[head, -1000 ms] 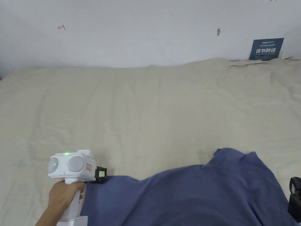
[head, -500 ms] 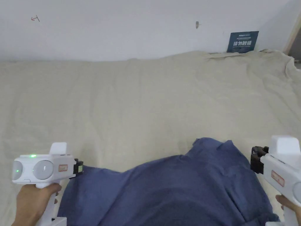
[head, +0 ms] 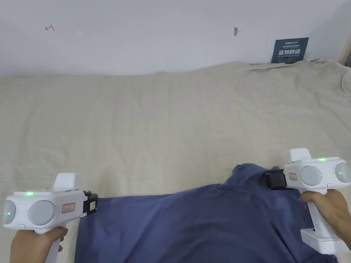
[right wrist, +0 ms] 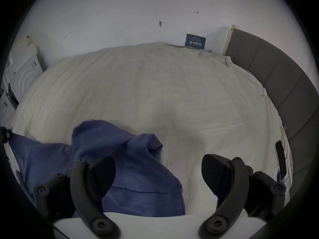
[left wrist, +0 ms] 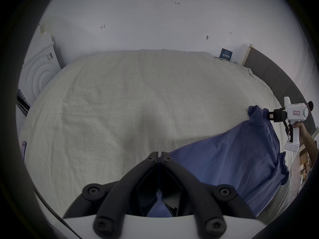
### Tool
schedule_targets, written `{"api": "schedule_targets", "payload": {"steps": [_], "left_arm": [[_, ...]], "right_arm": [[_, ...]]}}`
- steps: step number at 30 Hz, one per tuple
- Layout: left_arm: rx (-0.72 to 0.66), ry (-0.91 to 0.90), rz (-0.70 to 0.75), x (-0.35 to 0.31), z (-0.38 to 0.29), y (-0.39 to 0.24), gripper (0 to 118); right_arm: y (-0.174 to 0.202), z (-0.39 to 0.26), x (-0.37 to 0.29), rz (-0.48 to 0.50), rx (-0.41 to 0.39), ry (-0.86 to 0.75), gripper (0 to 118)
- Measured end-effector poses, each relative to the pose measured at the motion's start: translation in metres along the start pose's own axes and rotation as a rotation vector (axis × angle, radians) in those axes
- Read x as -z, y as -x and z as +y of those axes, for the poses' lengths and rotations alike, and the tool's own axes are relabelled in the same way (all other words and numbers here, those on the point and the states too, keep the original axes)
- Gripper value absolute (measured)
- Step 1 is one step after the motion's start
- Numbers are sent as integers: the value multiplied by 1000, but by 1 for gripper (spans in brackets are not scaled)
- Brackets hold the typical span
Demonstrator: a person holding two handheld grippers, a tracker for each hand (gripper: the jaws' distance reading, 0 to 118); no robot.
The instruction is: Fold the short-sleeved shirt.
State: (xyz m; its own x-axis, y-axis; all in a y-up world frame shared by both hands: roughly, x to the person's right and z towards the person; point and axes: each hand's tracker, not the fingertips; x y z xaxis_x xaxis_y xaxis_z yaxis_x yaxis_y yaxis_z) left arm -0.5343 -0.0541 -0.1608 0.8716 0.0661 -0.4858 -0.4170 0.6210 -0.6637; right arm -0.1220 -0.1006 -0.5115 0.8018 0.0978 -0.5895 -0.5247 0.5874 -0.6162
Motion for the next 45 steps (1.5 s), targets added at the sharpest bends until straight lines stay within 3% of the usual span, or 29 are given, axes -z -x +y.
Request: {"api": "schedule_targets", "payload": {"steps": [2,4,5,6,9,14,29,37,45], "left_arm": [[-5,1,-3,-1,-2,0,0],[-7,6,-4,-2,-2,-2,0],[-6,7,-4,-3,-2,-2,0],[-6,9,-4,-3,-3,-3,0],[-6,9,-6,0,-2,3,0],[-9,3,6,-5,-6,1,0],[-49,-26,70,-64,-46,25,0],[-49,-44,66,-109,-85,29,0],[-24,25,77,-124,-150,17,0]], "right_arm": [[0,-3,13,-3,-31,30,101],[0,-5,18,7,-33,52,84],[3,-7,19,5,-27,57,69],[3,-10,18,2,-18,55,46],[6,-14,16,28,-26,41,4],[8,-14,-15,14,-61,-15,3],[-14,-63,-194,202,-15,-203,3],[-14,-133,-252,237,4,-199,3],[-7,-211,-258,202,46,-103,3]]}}
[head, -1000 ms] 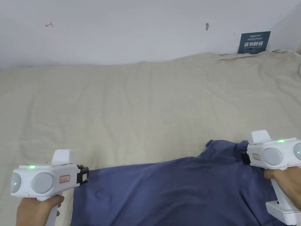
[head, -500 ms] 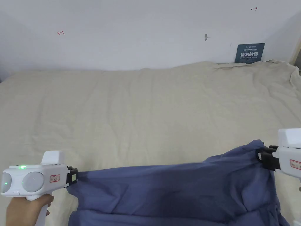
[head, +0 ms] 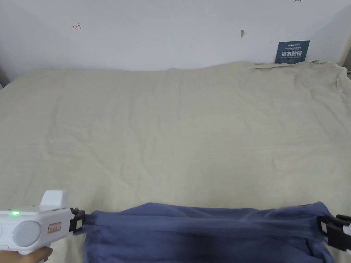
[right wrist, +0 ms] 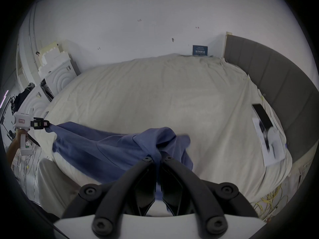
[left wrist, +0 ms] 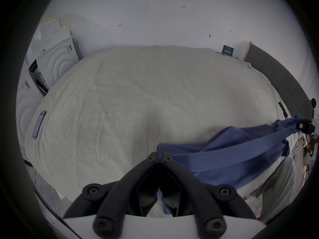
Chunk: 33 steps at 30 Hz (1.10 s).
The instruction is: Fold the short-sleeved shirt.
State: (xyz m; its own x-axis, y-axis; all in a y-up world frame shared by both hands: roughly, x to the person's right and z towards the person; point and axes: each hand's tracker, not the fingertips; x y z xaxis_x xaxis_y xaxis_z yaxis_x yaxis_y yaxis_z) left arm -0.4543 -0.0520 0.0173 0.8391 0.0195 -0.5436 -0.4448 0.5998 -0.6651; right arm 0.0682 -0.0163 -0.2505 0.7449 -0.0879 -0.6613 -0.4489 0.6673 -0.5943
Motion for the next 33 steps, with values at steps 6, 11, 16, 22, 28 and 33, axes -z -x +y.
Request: {"api": "schedule_targets", "payload": {"steps": [6,11,16,22,28,33], "left_arm": [[39,63,38,26,-44,-4,0],[65,83,71,31,-64,-15,0],[71,85,93,36,-71,-18,0],[26,109,89,24,-68,-30,7],[-21,36,86,0,-44,-27,115],[-101,-125,27,-33,-18,-29,118]], "right_arm": [[-15,-51,35,-42,50,62,3],[-21,-74,63,-82,98,106,3],[-27,-83,75,-103,144,136,3],[-23,-78,66,-113,156,134,4],[3,-40,6,-109,149,1,76],[5,-14,-8,-121,124,-163,89]]}}
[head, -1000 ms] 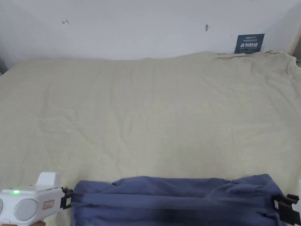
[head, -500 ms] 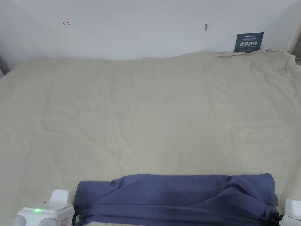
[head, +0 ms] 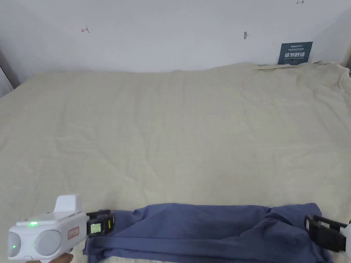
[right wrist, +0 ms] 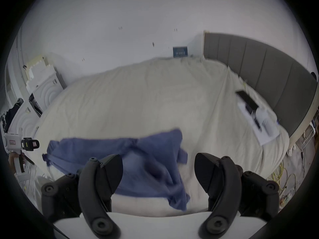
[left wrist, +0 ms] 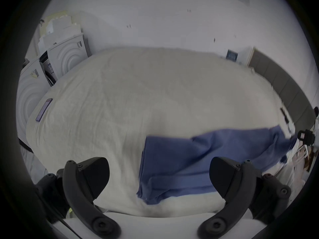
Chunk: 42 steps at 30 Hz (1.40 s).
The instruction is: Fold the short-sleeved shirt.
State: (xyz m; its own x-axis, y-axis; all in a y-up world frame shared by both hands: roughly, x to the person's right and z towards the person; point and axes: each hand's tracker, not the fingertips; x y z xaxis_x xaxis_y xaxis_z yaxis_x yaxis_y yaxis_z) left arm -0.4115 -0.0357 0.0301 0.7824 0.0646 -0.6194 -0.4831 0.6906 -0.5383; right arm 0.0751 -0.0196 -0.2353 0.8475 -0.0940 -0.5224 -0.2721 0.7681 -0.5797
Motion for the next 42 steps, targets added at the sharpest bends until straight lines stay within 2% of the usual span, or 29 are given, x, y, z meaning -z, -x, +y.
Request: {"api": "schedule_targets", "payload": {"steps": [7,10,14,16,19,20,21,23,24,25,33,42], "left_arm": [[-30,-276,-13,-34,44,-15,118],[-33,-331,-39,-44,59,-26,118],[-2,-385,-30,-49,67,-47,117],[16,-433,-41,-49,65,-56,112],[52,-493,-32,-53,58,-76,92],[64,-515,-20,-53,56,-81,83],[80,-533,-10,-53,53,-85,71],[92,-529,-20,-43,51,-82,43],[95,-530,-51,-44,51,-83,17],[80,-524,-112,-44,52,-83,0],[112,-473,-116,-36,60,-81,0],[1,-198,-219,-9,61,-47,0]], "right_arm": [[26,55,-30,41,-28,-240,89],[39,70,-38,42,-53,-315,89],[57,80,-42,13,-82,-407,89],[65,80,-38,-12,-99,-439,89],[73,78,-34,-34,-98,-461,87],[74,77,-33,-34,-95,-468,81],[75,76,-31,-35,-90,-475,65],[76,74,-25,-46,-88,-480,26],[76,73,-22,-51,-97,-477,0],[77,72,-20,-57,-107,-478,0],[80,72,-21,-37,-107,-461,0],[79,75,-22,-20,-107,-439,0]]}}
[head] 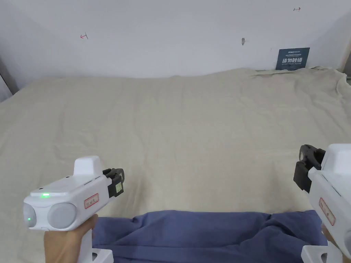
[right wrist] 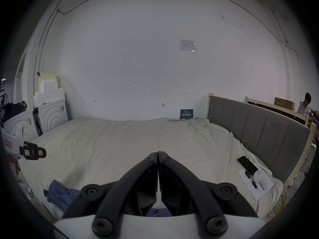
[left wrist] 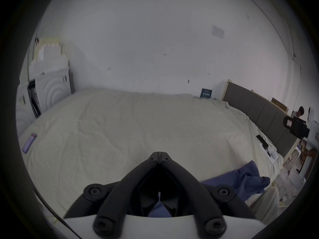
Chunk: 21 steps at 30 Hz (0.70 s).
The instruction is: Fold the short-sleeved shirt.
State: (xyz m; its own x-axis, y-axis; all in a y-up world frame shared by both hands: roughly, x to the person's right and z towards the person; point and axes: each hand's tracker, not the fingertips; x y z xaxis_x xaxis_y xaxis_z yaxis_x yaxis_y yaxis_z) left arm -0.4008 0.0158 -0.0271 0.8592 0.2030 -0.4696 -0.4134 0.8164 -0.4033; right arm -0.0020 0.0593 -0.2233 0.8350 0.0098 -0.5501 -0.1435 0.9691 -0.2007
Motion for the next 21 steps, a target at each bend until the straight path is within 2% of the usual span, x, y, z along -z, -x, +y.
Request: {"api": "schedule_targets", "payload": {"steps": [4,5,7,8,9,10,11,18,21], "left_arm": [[-65,104,-59,8,-5,35,0],[-76,137,-58,11,-6,43,5],[-86,176,-37,16,-11,58,30],[-105,202,-28,21,-14,67,51],[-120,227,-18,25,-16,74,80],[-140,260,-4,30,-20,82,97],[-152,265,2,33,-23,89,104],[-220,407,-5,56,-57,126,105],[-224,458,1,66,-70,138,102]], "right_arm": [[-2,1,0,-2,-3,7,0],[-4,-1,3,-1,-3,9,0],[-5,-2,6,-2,-6,17,0],[-5,-3,10,0,-6,29,0],[-6,-5,12,2,-7,41,0],[-6,-7,14,1,-8,52,0],[-6,-9,16,-1,-9,61,0],[-6,-22,23,-5,-7,111,0],[-7,-25,26,-11,-9,128,0]]}}
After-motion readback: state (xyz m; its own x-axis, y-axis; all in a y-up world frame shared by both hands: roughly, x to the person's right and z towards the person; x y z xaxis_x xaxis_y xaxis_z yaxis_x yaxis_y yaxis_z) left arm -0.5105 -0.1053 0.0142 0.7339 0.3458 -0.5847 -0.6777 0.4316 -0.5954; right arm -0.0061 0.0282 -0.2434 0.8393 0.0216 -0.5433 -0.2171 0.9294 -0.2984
